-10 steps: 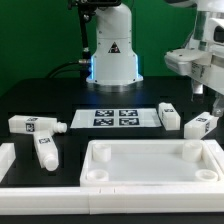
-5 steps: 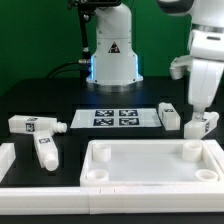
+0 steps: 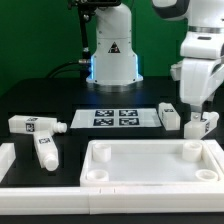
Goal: Assemble desk
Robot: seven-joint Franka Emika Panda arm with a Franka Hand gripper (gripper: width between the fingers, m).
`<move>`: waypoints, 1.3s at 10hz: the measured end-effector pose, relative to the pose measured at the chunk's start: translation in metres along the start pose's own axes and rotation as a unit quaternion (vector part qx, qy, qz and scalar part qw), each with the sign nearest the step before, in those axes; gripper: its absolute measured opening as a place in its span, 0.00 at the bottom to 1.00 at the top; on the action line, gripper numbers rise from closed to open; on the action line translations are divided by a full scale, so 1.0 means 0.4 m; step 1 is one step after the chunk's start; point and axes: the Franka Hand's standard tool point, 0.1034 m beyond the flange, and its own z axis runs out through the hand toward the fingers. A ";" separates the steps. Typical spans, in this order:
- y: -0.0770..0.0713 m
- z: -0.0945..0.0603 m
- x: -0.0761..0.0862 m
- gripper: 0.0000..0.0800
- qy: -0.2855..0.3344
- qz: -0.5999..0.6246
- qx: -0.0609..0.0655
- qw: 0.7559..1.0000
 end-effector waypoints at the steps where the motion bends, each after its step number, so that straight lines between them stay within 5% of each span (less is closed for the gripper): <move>1: 0.006 -0.007 0.008 0.81 0.001 0.090 0.010 0.996; 3: 0.019 -0.006 0.009 0.81 0.013 0.208 0.029 0.978; 8: -0.003 0.000 0.015 0.81 0.024 0.352 0.039 0.935; 9: 0.008 0.001 0.008 0.81 0.022 0.416 0.055 0.907; 11: 0.012 0.017 -0.009 0.81 -0.004 0.586 0.099 0.804; 13: 0.015 0.022 -0.009 0.81 -0.001 0.631 0.105 0.769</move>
Offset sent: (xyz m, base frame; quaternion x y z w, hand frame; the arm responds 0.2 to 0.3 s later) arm -0.0119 -0.0008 -0.0079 -0.0534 0.0938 0.1078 0.9883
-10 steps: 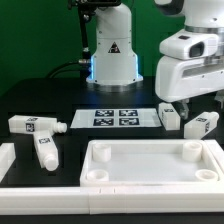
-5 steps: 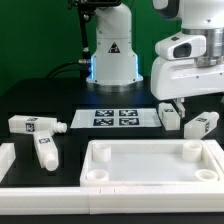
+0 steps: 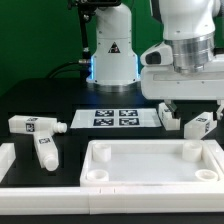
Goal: Assemble desk
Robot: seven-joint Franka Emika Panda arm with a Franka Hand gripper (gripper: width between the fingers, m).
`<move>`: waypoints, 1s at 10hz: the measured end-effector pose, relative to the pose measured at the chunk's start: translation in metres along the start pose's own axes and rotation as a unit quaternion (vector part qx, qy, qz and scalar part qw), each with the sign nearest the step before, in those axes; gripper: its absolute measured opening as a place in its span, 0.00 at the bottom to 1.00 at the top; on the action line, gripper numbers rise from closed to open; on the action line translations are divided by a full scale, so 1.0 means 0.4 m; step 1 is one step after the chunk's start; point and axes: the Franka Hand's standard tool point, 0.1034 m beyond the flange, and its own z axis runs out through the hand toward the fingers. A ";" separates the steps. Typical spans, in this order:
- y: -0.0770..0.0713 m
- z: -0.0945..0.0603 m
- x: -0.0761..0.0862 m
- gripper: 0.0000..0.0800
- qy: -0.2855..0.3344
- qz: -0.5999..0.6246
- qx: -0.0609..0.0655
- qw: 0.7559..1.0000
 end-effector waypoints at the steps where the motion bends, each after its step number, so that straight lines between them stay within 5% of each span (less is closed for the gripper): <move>1: -0.001 0.000 -0.002 0.81 -0.002 0.027 0.001 1.000; 2: 0.008 0.001 0.002 0.81 -0.010 0.010 0.000 1.000; 4: 0.037 -0.010 0.049 0.81 -0.045 0.077 0.027 0.996; 6: 0.052 -0.007 0.072 0.81 -0.139 0.120 0.066 0.981; 7: 0.045 -0.013 0.079 0.81 -0.196 0.132 0.075 0.969; 10: 0.057 -0.006 0.075 0.81 -0.300 0.125 0.080 0.942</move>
Offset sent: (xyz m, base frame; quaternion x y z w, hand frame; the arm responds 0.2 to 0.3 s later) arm 0.0293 -0.0125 0.0093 0.0848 -0.1215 0.1311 0.9802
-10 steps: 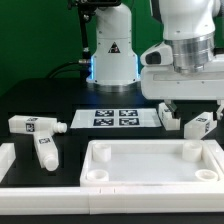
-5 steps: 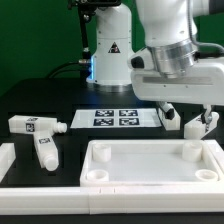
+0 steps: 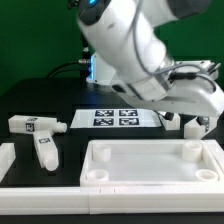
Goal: Assemble desk
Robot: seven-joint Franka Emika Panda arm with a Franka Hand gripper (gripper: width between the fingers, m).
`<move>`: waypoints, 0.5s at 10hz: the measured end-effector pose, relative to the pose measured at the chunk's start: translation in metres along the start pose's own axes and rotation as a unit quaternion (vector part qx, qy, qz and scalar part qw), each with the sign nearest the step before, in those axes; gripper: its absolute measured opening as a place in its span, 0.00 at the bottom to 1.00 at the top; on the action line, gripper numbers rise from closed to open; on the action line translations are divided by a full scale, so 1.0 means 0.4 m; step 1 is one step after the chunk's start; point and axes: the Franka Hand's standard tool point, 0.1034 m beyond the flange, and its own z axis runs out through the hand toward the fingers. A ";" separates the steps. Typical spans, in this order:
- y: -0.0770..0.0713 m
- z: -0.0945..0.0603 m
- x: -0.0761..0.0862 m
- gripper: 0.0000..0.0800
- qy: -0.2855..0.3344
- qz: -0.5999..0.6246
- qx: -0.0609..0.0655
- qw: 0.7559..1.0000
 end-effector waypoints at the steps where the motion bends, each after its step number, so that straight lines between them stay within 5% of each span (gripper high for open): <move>1: 0.007 0.011 -0.005 0.81 -0.033 -0.001 -0.003 0.999; 3: 0.014 0.057 -0.016 0.81 -0.045 0.030 -0.013 0.998; 5: 0.015 0.058 -0.016 0.81 -0.046 0.027 -0.014 0.999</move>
Offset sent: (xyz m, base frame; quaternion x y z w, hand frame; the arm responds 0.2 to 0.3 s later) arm 0.0000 0.0000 0.0000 0.0000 0.0000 0.0000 1.0000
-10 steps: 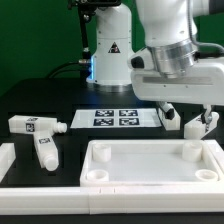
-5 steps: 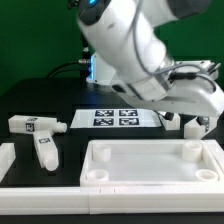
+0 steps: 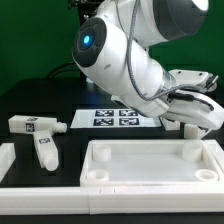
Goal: Assemble desk
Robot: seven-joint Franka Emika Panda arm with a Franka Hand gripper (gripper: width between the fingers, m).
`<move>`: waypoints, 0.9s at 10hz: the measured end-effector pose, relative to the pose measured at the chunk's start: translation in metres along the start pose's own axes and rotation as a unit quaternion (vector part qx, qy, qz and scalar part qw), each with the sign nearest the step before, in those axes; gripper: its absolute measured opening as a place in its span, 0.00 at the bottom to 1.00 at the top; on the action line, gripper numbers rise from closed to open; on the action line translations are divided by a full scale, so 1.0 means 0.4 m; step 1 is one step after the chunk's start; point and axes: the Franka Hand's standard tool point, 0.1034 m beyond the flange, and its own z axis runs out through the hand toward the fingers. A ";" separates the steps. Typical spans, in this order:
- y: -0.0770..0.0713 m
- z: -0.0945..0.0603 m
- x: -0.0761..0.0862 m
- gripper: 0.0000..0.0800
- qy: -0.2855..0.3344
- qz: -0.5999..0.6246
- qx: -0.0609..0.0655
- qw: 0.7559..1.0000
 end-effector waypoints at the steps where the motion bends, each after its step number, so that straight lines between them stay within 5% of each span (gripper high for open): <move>1: -0.001 0.003 -0.001 0.81 -0.001 0.000 -0.001 1.000; 4: -0.028 0.048 -0.018 0.81 -0.021 0.023 0.014 0.999; 9: -0.023 0.050 -0.010 0.81 -0.026 0.030 0.019 0.999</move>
Offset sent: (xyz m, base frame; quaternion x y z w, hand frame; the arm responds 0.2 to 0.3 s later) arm 0.0110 0.0215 -0.0073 0.0766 -0.0403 0.0730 0.9936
